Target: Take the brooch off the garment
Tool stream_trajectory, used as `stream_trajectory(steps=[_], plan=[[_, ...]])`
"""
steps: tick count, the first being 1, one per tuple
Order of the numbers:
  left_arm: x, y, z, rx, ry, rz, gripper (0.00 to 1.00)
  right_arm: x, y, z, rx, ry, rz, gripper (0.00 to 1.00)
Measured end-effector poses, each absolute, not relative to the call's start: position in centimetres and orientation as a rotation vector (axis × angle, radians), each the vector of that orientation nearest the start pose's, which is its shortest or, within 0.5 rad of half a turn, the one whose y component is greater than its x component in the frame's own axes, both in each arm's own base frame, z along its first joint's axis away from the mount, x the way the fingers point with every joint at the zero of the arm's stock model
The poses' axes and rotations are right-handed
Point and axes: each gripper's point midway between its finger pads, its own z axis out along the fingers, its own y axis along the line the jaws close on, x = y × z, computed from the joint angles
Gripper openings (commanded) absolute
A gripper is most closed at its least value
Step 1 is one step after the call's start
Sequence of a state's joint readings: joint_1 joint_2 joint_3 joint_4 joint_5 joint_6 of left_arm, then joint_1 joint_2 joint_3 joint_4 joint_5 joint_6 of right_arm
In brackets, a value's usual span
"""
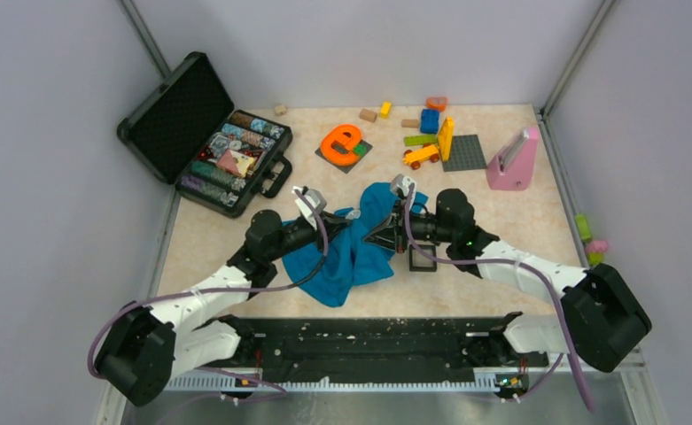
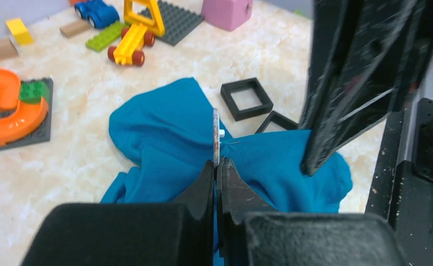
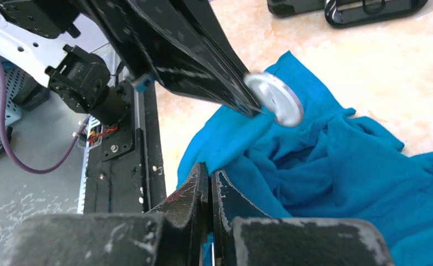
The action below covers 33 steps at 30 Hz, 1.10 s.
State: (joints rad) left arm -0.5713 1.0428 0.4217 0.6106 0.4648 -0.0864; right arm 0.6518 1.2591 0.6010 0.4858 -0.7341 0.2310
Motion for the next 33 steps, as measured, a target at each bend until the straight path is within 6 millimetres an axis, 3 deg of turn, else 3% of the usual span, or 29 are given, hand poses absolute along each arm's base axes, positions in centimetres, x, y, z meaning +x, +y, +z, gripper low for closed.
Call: stream_trajectory(steps=[4, 9, 18, 33], plan=[[25.8, -26.2, 18.7, 0.761, 1.56, -0.858, 0.0, 21.0, 31.7, 20.1, -0.937, 1.597, 1.255, 0.0], [26.1, -26.6, 19.0, 0.774, 1.565, -0.839, 0.0, 21.3, 31.9, 21.2, -0.948, 1.578, 1.252, 0.0], [26.5, -27.2, 18.4, 0.809, 1.6, -0.776, 0.0, 21.3, 31.5, 20.8, -0.959, 1.594, 1.218, 0.0], [27.3, -28.0, 18.5, 0.799, 1.643, -0.771, 0.0, 21.8, 28.8, 21.2, -0.891, 1.615, 1.074, 0.0]])
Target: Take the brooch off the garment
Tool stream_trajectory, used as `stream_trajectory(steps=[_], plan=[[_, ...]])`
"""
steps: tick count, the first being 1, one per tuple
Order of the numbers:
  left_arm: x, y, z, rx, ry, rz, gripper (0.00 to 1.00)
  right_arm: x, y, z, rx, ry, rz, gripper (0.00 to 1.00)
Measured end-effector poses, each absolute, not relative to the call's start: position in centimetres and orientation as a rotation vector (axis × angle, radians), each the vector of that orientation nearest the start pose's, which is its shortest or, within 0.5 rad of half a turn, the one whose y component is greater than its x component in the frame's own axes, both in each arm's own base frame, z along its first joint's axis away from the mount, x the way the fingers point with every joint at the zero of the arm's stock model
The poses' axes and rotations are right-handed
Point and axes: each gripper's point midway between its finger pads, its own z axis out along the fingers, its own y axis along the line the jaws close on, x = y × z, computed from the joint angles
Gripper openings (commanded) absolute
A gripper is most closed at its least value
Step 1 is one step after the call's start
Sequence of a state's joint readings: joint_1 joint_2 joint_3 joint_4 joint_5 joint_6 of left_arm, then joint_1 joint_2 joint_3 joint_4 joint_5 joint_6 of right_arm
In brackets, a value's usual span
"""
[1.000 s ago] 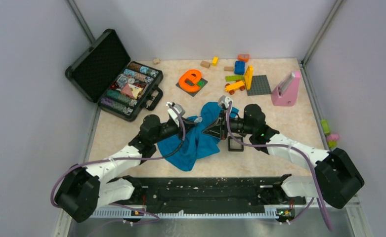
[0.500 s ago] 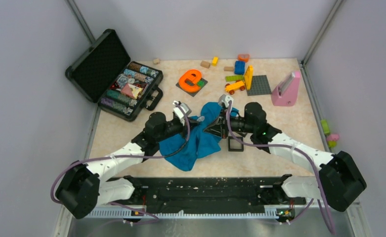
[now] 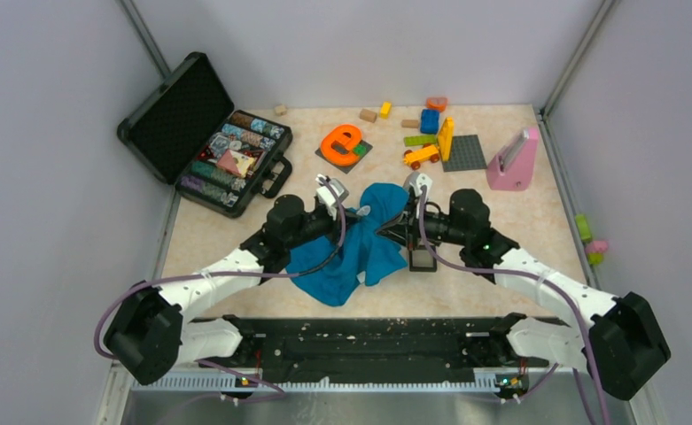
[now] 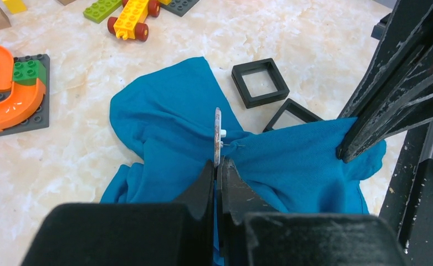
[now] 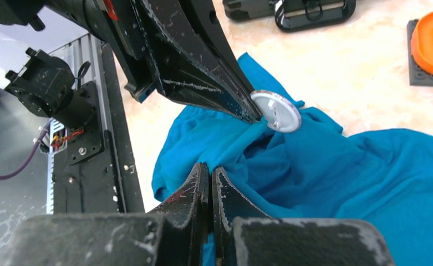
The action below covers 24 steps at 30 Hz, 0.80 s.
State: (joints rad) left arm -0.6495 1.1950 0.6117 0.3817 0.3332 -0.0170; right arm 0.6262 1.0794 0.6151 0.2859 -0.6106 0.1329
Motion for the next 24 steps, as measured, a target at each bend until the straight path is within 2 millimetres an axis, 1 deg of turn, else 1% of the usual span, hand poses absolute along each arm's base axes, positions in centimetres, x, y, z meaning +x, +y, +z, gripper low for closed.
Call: stream_trajectory(steps=[2, 4, 5, 6, 9, 10, 12, 15, 16, 18, 19, 22, 24], plan=[[27.3, -27.9, 18.5, 0.788, 1.655, -0.771, 0.0, 21.8, 28.8, 20.5, -0.897, 1.637, 1.078, 0.0], [27.3, -27.7, 18.4, 0.782, 1.663, -0.766, 0.0, 21.8, 29.0, 19.7, -0.905, 1.663, 1.088, 0.36], [27.3, -27.6, 18.3, 0.781, 1.668, -0.764, 0.0, 21.8, 29.1, 19.1, -0.914, 1.681, 1.096, 0.45], [27.4, -27.5, 18.2, 0.778, 1.672, -0.76, 0.0, 21.7, 29.2, 18.5, -0.911, 1.706, 1.11, 0.49], [27.4, -27.1, 17.5, 0.78, 1.689, -0.76, 0.0, 21.9, 29.3, 17.1, -0.912, 1.76, 1.113, 0.51], [27.2, -27.1, 17.3, 0.786, 1.694, -0.766, 0.0, 22.0, 29.3, 16.9, -0.907, 1.767, 1.11, 0.51], [27.0, -27.1, 17.1, 0.798, 1.696, -0.776, 0.0, 22.3, 29.2, 16.9, -0.896, 1.766, 1.099, 0.49], [26.6, -27.3, 17.1, 0.813, 1.69, -0.794, 0.0, 23.2, 28.9, 17.7, -0.871, 1.734, 1.077, 0.49], [26.5, -27.3, 17.2, 0.816, 1.686, -0.799, 0.0, 23.5, 28.7, 18.0, -0.859, 1.724, 1.066, 0.47], [26.1, -27.4, 17.4, 0.828, 1.675, -0.815, 0.0, 24.3, 28.3, 18.5, -0.835, 1.704, 1.039, 0.28], [26.0, -27.4, 17.4, 0.833, 1.669, -0.823, 0.0, 24.7, 28.2, 18.8, -0.827, 1.692, 1.024, 0.26], [25.2, -27.6, 17.7, 0.854, 1.645, -0.853, 0.0, 25.4, 27.8, 19.4, -0.824, 1.656, 0.991, 0.3], [24.8, -27.7, 17.9, 0.875, 1.626, -0.867, 0.0, 25.2, 27.9, 19.6, -0.864, 1.624, 0.988, 0.31]])
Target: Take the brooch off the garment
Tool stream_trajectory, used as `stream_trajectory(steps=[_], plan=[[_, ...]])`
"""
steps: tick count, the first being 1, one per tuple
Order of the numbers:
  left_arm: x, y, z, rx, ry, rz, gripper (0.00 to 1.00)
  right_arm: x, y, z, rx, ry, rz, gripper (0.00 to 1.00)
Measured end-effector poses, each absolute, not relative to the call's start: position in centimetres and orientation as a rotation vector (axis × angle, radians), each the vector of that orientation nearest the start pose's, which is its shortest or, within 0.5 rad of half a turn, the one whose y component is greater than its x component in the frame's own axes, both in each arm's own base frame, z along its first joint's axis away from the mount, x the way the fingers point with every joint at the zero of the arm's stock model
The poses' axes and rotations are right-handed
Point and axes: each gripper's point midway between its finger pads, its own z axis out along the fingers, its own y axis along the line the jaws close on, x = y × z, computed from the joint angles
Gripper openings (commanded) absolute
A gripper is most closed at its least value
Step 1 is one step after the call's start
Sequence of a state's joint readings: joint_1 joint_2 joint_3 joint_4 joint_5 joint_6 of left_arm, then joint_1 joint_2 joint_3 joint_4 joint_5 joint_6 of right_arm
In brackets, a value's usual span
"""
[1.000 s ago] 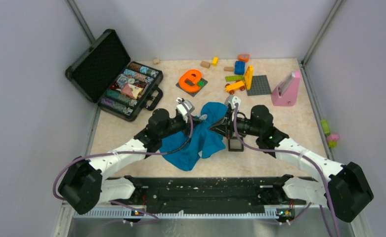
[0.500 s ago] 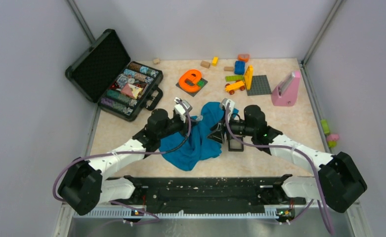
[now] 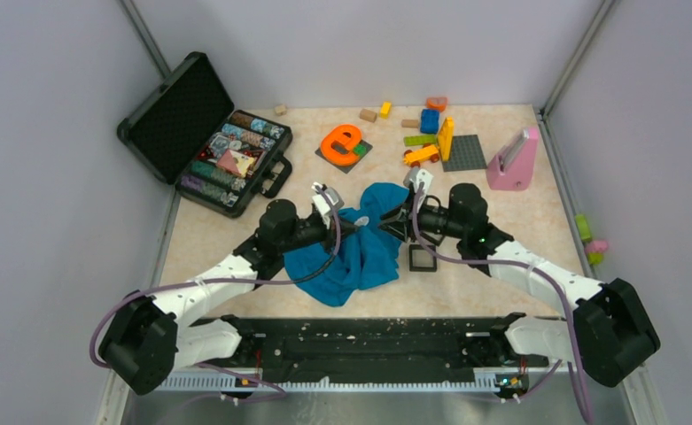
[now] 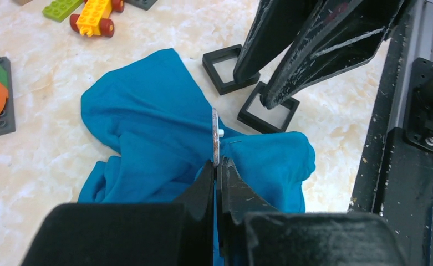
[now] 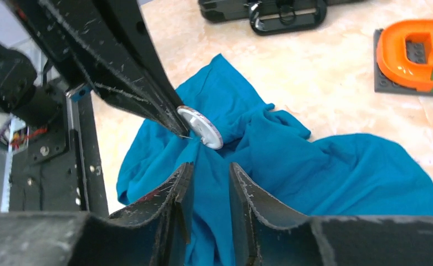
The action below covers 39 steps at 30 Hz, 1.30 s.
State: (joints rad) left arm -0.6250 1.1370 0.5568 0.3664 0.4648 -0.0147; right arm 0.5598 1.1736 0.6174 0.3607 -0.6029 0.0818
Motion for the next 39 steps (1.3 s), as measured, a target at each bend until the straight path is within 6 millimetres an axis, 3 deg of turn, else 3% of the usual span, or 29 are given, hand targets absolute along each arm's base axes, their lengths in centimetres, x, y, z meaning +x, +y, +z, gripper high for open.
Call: stream_trajectory(steps=[10, 18, 25, 27, 30, 31, 32, 34, 35, 36, 37, 39], plan=[[23.1, -28.6, 18.8, 0.966, 1.535, -0.954, 0.0, 23.5, 28.5, 19.8, -1.152, 1.426, 0.956, 0.32], [22.6, -28.9, 19.1, 0.991, 1.512, -0.984, 0.0, 23.4, 28.7, 20.6, -1.226, 1.339, 0.923, 0.29], [22.3, -29.1, 19.2, 1.005, 1.498, -0.996, 0.0, 23.2, 29.1, 20.0, -1.266, 1.327, 0.949, 0.29], [22.2, -29.1, 19.2, 1.011, 1.495, -0.999, 0.0, 23.2, 29.2, 19.9, -1.273, 1.324, 0.955, 0.25], [22.0, -29.2, 19.2, 1.02, 1.488, -1.002, 0.0, 23.0, 29.3, 19.8, -1.282, 1.322, 0.971, 0.08], [21.9, -29.3, 19.2, 1.022, 1.487, -1.003, 0.03, 22.9, 29.3, 19.7, -1.285, 1.322, 0.975, 0.0], [21.9, -29.3, 19.2, 1.025, 1.486, -1.005, 0.16, 23.0, 29.3, 19.7, -1.286, 1.32, 0.973, 0.0], [22.0, -29.3, 19.2, 1.027, 1.484, -0.996, 0.42, 22.9, 29.3, 19.7, -1.287, 1.322, 0.978, 0.0], [22.1, -29.2, 19.2, 1.024, 1.484, -0.99, 0.65, 22.9, 29.3, 19.6, -1.286, 1.326, 0.98, 0.0], [22.1, -29.3, 19.2, 1.022, 1.484, -0.99, 0.79, 23.0, 29.3, 19.6, -1.283, 1.332, 0.975, 0.0], [22.2, -29.3, 19.2, 1.02, 1.483, -0.986, 0.89, 23.2, 29.2, 19.7, -1.277, 1.337, 0.965, 0.0], [22.3, -29.3, 19.3, 1.012, 1.486, -0.98, 0.93, 23.7, 29.1, 19.7, -1.261, 1.352, 0.937, 0.0]])
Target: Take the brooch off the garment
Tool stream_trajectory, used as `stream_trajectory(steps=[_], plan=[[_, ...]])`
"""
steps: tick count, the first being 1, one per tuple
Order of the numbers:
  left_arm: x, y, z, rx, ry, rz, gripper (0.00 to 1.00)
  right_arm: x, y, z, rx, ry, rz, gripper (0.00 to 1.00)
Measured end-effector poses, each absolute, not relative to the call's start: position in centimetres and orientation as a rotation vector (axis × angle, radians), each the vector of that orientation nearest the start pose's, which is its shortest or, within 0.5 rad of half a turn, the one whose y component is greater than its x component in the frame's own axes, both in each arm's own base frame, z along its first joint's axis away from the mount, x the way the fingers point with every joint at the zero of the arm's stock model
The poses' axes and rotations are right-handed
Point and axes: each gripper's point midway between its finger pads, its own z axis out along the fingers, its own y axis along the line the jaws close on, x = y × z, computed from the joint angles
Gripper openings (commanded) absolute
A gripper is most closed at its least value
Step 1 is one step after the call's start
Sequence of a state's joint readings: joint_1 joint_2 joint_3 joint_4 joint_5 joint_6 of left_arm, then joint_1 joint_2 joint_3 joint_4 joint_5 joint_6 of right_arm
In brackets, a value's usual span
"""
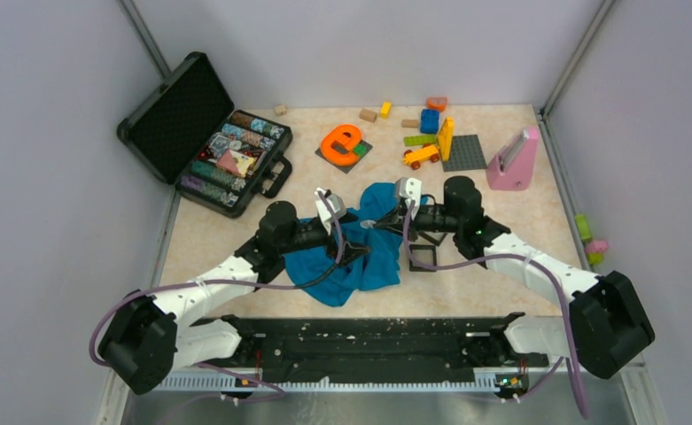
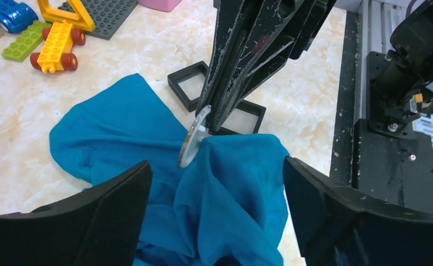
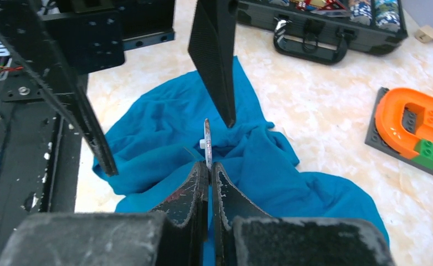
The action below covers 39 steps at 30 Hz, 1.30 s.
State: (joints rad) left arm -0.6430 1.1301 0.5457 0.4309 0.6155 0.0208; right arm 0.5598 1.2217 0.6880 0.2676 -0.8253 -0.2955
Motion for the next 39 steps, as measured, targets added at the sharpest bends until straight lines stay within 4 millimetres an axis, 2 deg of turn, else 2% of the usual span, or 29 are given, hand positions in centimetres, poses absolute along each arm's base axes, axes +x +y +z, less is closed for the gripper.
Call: stream_trajectory(steps=[5, 8, 10, 11, 12, 14, 15, 20, 23, 28, 31, 35, 39], plan=[[23.0, -29.2, 18.6, 0.976, 1.529, -0.958, 0.95, 25.0, 28.6, 19.6, -1.213, 1.397, 0.86, 0.0], [23.7, -29.2, 17.3, 0.952, 1.59, -0.949, 0.87, 25.5, 28.2, 20.0, -1.189, 1.403, 0.821, 0.0], [24.0, -29.4, 16.4, 0.945, 1.634, -0.955, 0.75, 25.6, 28.0, 20.6, -1.173, 1.397, 0.802, 0.0], [24.1, -29.6, 15.9, 0.947, 1.658, -0.963, 0.66, 25.7, 27.9, 20.9, -1.166, 1.393, 0.793, 0.0], [24.2, -29.8, 15.5, 0.954, 1.681, -0.973, 0.49, 25.8, 27.8, 21.1, -1.16, 1.39, 0.787, 0.0], [24.4, -30.2, 14.9, 0.966, 1.725, -0.985, 0.04, 26.0, 27.7, 21.4, -1.145, 1.389, 0.772, 0.0], [24.6, -30.4, 14.7, 0.969, 1.746, -0.992, 0.0, 26.1, 27.6, 21.5, -1.137, 1.391, 0.761, 0.0], [25.0, -30.7, 15.1, 0.981, 1.786, -0.988, 0.0, 27.8, 26.6, 21.2, -1.07, 1.442, 0.664, 0.0], [25.5, -29.9, 15.5, 0.941, 1.796, -0.945, 0.0, 29.3, 25.4, 20.1, -1.011, 1.52, 0.565, 0.0], [26.2, -26.4, 16.3, 0.785, 1.78, -0.806, 0.0, 31.2, 22.4, 16.9, -0.901, 1.672, 0.379, 0.0], [26.6, -24.5, 16.9, 0.696, 1.747, -0.723, 0.0, 32.0, 20.5, 15.8, -0.814, 1.738, 0.287, 0.0], [27.8, -22.8, 17.3, 0.585, 1.736, -0.63, 0.0, 33.0, 18.5, 15.5, -0.671, 1.784, 0.234, 0.0], [30.5, -20.7, 17.1, 0.438, 1.821, -0.545, 0.0, 33.5, 16.8, 16.2, -0.536, 1.797, 0.204, 0.0]])
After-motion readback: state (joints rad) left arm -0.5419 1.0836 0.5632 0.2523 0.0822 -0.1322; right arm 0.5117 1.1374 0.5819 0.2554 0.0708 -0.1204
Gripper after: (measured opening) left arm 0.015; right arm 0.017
